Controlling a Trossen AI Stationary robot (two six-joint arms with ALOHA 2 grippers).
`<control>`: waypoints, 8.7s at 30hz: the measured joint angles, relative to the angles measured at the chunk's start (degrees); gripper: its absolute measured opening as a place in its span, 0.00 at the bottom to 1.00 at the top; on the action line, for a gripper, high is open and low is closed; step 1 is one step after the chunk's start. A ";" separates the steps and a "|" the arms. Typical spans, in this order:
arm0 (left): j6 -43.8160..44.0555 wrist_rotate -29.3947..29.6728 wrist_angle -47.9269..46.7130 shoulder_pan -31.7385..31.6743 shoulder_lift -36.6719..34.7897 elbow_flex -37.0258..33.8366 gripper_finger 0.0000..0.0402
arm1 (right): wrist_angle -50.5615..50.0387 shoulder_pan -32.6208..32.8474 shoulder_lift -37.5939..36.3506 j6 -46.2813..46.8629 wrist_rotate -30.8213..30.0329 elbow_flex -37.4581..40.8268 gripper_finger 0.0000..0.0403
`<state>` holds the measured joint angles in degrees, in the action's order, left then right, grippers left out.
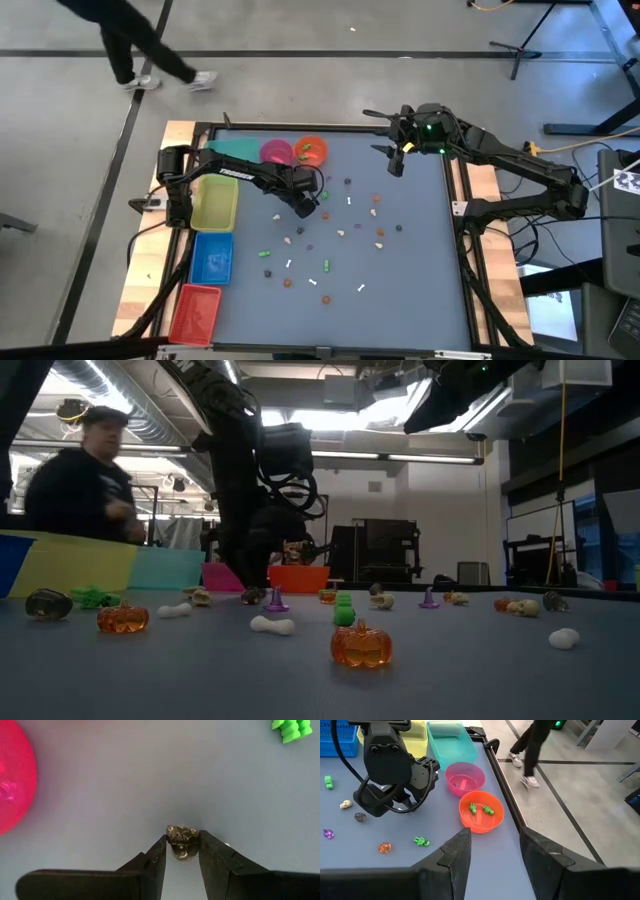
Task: Sort Halloween decoration
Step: Put the black skull toy into the green bin, then put the white bone toy into the yellow bin
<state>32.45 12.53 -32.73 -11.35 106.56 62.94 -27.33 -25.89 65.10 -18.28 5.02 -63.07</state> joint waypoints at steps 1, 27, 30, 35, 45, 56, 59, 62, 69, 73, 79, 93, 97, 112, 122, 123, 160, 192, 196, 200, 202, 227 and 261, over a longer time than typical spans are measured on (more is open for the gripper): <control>-0.01 0.00 0.00 0.00 0.00 0.00 0.20 | 0.00 0.00 0.00 -0.02 0.00 0.00 0.42; -5.46 -0.19 -4.38 -6.59 -12.60 -0.09 0.20 | -0.03 0.00 0.00 0.00 0.09 0.00 0.42; -5.66 -0.22 -7.43 -9.54 -16.12 -0.09 0.20 | -0.02 0.00 0.02 0.02 1.43 0.00 0.42; -5.66 -0.03 -15.71 -15.12 -21.16 -0.09 0.20 | 0.03 0.02 0.15 0.05 5.80 0.00 0.42; -8.27 7.79 -28.27 -22.85 -22.74 -0.05 0.20 | 0.09 0.04 3.33 0.02 8.57 0.02 0.42; -10.73 11.80 -27.63 -24.35 -22.60 -0.04 0.24 | 0.06 0.02 8.86 0.02 8.57 0.02 0.42; -10.73 11.96 -27.64 -24.37 -22.60 -0.04 0.27 | 0.00 0.02 9.33 0.02 8.57 0.04 0.42; -10.73 12.00 -27.65 -24.37 -22.60 -0.04 0.32 | 0.02 0.00 9.42 0.02 8.57 0.04 0.42; -12.53 12.02 -27.65 -24.37 -22.60 -0.04 0.40 | 0.02 0.00 9.42 0.00 8.57 0.04 0.42; -13.75 12.02 -27.63 -24.37 -22.60 -0.04 0.44 | 0.00 0.00 9.42 0.00 8.57 0.04 0.42; -13.75 10.67 -26.82 -24.37 -22.60 -0.04 0.48 | 0.00 0.00 9.42 0.00 8.57 0.04 0.42; -17.92 2.64 -20.02 -16.89 -22.60 -0.04 0.48 | -0.02 0.00 9.42 0.00 8.55 0.04 0.42; -17.56 0.01 -19.93 -12.25 -22.60 -0.04 0.48 | -0.07 0.00 9.42 0.00 8.55 0.04 0.42; -7.94 -0.88 -1.98 1.07 -22.56 -0.04 0.48 | -0.04 0.00 9.42 -0.01 8.55 0.04 0.42; -6.88 0.20 1.58 2.81 -14.31 0.02 0.48 | -0.27 0.01 9.42 -0.01 8.55 0.04 0.42; -6.88 0.18 1.67 2.84 -13.09 0.02 0.48 | -0.34 0.02 9.42 0.00 8.55 0.04 0.42; 0.46 -1.79 2.64 2.84 0.26 0.00 0.45 | -1.27 0.02 9.42 0.00 8.52 0.04 0.42; 0.46 -3.50 2.85 2.75 1.33 0.09 0.26 | -1.31 0.01 9.42 0.00 8.52 0.04 0.42; 0.45 -3.67 2.85 2.78 1.37 0.09 0.21 | -1.31 0.02 9.42 -0.02 8.52 0.04 0.42; 0.44 -3.72 2.80 2.80 1.38 0.07 0.18 | -1.31 0.02 9.42 -0.01 8.52 0.04 0.42; 0.44 -3.72 2.80 2.80 1.38 0.07 0.17 | -1.31 0.02 9.42 -0.01 8.52 0.04 0.42; 0.39 -3.65 2.80 2.80 1.40 0.00 0.10 | -1.31 0.01 9.42 -0.01 8.52 0.04 0.42; -1.66 -4.38 -9.28 2.71 -14.25 -0.22 0.00 | -1.25 0.00 9.42 -0.02 8.50 0.04 0.42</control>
<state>30.79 8.16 -42.01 -8.64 92.32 62.72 -28.58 -25.89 74.52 -18.31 13.52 -63.02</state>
